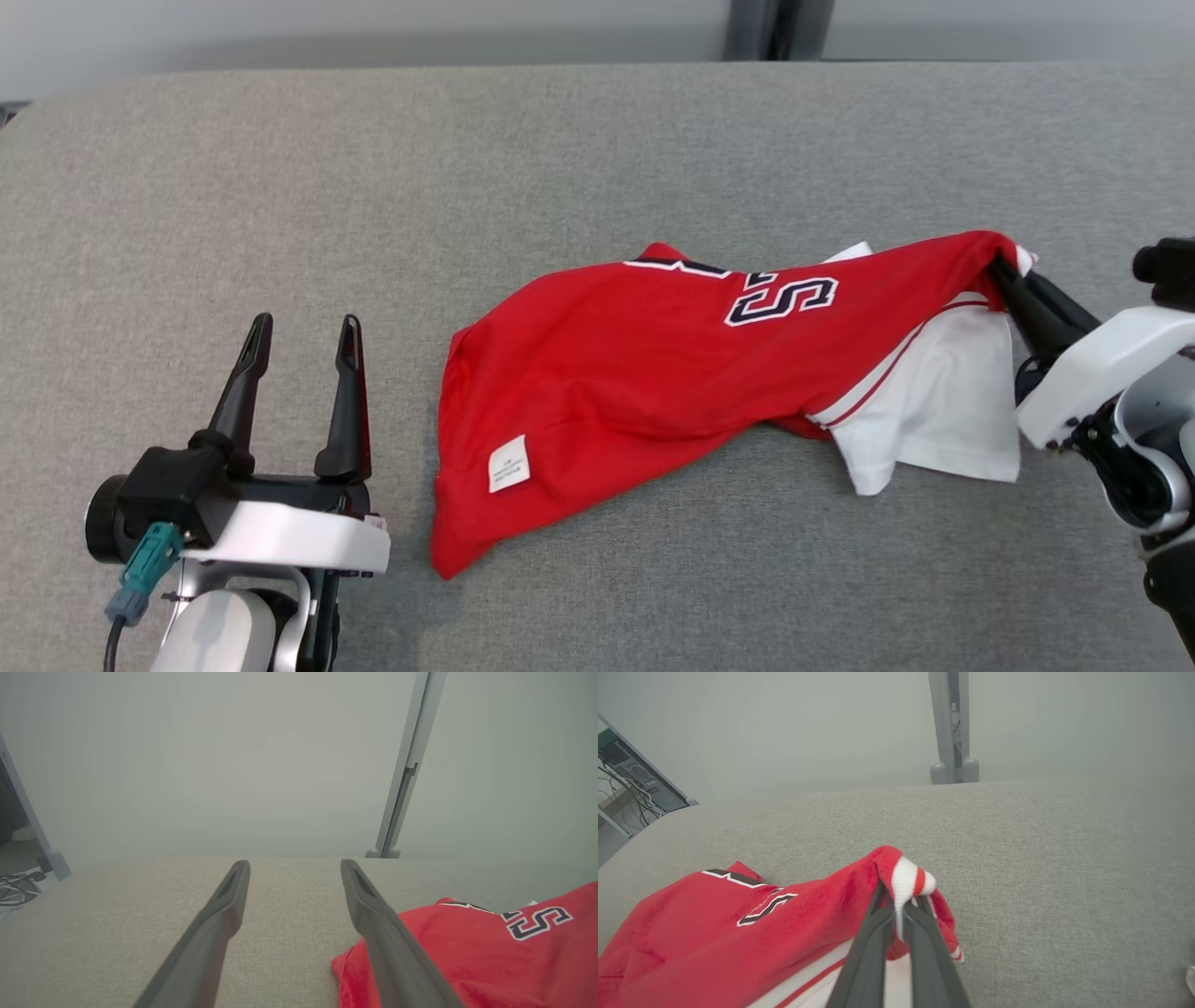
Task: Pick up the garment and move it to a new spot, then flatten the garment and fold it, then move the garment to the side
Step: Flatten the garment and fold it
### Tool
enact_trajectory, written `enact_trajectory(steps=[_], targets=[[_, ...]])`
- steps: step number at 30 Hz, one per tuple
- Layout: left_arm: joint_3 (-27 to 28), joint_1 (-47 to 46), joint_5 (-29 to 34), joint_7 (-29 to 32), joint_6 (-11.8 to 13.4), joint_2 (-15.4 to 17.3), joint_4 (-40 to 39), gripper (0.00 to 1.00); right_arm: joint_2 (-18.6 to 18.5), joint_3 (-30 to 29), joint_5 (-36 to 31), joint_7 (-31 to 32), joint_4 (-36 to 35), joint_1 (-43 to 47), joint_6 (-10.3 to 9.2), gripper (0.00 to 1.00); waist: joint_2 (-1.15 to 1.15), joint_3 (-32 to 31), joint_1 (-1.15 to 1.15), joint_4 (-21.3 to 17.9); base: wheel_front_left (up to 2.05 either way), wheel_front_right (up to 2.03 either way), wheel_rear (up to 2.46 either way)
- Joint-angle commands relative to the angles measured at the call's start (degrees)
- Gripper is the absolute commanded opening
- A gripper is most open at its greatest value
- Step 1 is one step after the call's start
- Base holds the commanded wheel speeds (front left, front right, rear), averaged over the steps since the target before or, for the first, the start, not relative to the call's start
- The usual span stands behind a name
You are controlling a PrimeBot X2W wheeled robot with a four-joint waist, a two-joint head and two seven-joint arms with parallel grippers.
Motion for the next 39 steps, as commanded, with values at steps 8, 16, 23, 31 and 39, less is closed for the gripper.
enact_trajectory(steps=[8, 16, 23, 31, 39], targets=[[-0.42, -2.75, -0.11, -1.5, -0.95, -0.23, 2.54, 1.0, 0.12, 6.25, 4.46, -7.97, 13.35, -6.98, 0.02, 1.0, 0.0, 2.03, 0.0, 1.6, 0.0, 0.0, 0.0], [0.29, -2.33, -0.25, -2.09, -0.54, 0.55, 3.86, 1.0, -0.56, 8.46, 6.78, -18.13, 14.06, -3.89, 0.02, 1.0, 0.0, 0.47, 0.0, 0.45, 0.0, 0.0, 0.0], [1.56, -0.93, -0.51, -2.21, 0.52, 1.7, 3.57, 1.0, -0.06, 1.36, 1.83, -24.25, 9.0, 3.32, 0.03, 1.0, 0.0, -1.89, 0.0, -1.78, 0.0, 0.0, 0.0], [2.59, 1.13, -0.58, -1.85, 1.57, 2.79, 2.73, 1.0, 5.43, -9.65, -11.39, -24.66, -3.07, 12.03, 0.03, 1.0, 0.0, -4.68, 0.0, -3.62, 0.0, 0.0, 0.0], [2.19, 4.22, -0.22, -0.91, 2.81, 3.27, 1.43, 1.0, 12.17, -13.44, -20.55, -17.84, -16.64, 21.72, 0.02, 1.0, 0.0, -7.59, 0.0, -3.95, 0.0, 0.0, 0.0]])
